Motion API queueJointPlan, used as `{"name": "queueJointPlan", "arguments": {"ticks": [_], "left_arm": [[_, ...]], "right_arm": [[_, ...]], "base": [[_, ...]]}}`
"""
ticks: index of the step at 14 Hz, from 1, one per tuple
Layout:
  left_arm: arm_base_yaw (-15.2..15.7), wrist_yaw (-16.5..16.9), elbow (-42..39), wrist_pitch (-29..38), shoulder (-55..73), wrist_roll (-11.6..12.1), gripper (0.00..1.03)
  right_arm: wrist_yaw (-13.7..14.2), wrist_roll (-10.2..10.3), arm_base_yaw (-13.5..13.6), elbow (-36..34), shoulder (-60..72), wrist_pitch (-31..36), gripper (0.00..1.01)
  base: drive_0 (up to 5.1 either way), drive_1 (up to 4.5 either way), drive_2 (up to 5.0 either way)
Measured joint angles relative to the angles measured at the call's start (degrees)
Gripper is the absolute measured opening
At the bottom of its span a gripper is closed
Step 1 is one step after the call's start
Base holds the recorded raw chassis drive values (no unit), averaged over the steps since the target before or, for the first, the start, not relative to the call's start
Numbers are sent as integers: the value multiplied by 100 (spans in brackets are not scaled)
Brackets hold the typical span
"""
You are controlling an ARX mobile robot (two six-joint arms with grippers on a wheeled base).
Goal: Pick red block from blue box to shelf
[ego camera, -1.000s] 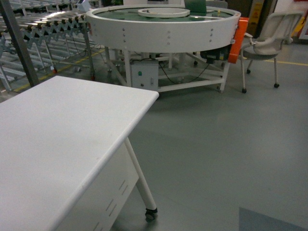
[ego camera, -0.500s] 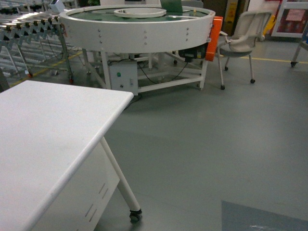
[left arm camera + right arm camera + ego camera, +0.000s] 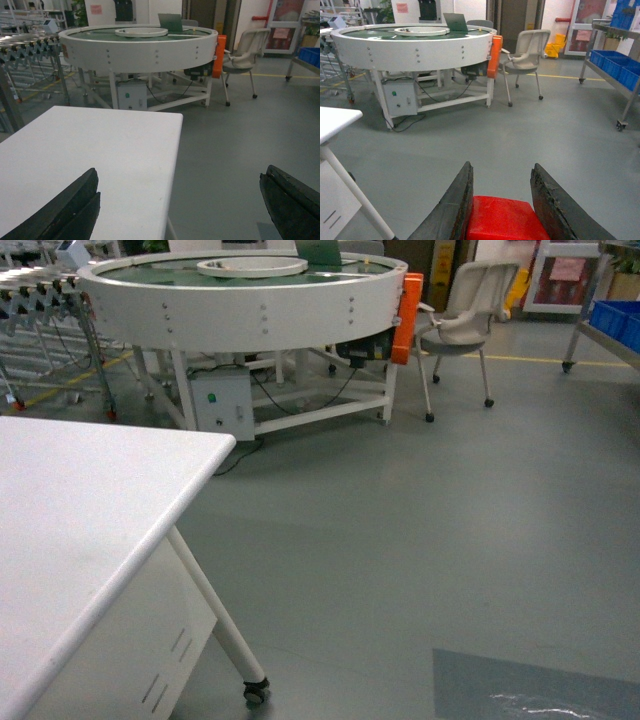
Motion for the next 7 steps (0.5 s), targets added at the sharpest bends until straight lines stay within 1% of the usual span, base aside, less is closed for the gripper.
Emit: {"name": "queueJointPlan", "arguments": {"ticks": [7], "left_arm": [[0, 0, 0, 2, 0, 0, 98]], "right_arm": [[0, 0, 0, 0, 0, -2, 28]], "base": [[-154, -154, -154]]}}
